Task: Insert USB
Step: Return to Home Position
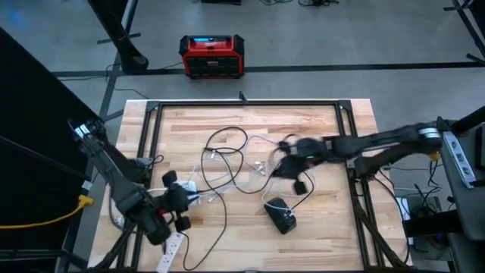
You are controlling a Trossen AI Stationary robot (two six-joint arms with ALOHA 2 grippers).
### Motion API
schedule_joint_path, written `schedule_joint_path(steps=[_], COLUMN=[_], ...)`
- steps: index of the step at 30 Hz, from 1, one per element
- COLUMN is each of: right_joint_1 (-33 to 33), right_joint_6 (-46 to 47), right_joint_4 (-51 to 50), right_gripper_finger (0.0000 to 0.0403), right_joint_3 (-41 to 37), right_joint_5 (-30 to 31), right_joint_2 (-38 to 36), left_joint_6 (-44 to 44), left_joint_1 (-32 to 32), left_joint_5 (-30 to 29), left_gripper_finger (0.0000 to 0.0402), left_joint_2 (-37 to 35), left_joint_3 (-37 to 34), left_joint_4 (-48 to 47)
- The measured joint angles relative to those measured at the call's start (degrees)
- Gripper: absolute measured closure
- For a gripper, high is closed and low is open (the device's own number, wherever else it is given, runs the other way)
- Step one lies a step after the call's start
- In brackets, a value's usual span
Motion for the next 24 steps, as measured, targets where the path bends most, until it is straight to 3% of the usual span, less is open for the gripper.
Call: schedule_joint_path(steps=[5,9,12,16,19,24], right_joint_1=[0.0,0.0,0.0,0.0,0.0,0.0], right_joint_6=[6.9,11.2,14.0,15.9,17.7,19.5], right_joint_4=[0.2,0.2,-0.2,-3.3,-3.4,-1.8], right_gripper_finger=[0.0403,0.0403,0.0403,0.0403,0.0403,0.0403], right_joint_3=[-10.8,-17.8,-22.4,-27.1,-30.0,-31.7], right_joint_5=[4.2,5.4,6.9,9.6,11.9,11.3], right_joint_2=[-22.5,-38.8,-49.5,-61.2,-64.3,-60.5], left_joint_6=[-2.7,-4.3,-3.4,4.7,13.0,23.8], left_joint_1=[-4.0,-5.5,-5.5,-5.5,-5.4,-5.2], left_joint_5=[-6.2,-11.8,-11.9,-11.8,-11.7,-10.1], left_gripper_finger=[0.0363,0.0363,0.0363,0.0363,0.0363,0.0363], left_joint_2=[-6.2,-12.5,-18.1,-25.4,-29.6,-34.3], left_joint_3=[-4.7,-13.3,-22.2,-35.1,-43.8,-55.6], left_joint_4=[1.3,8.2,18.7,39.5,55.8,78.0])
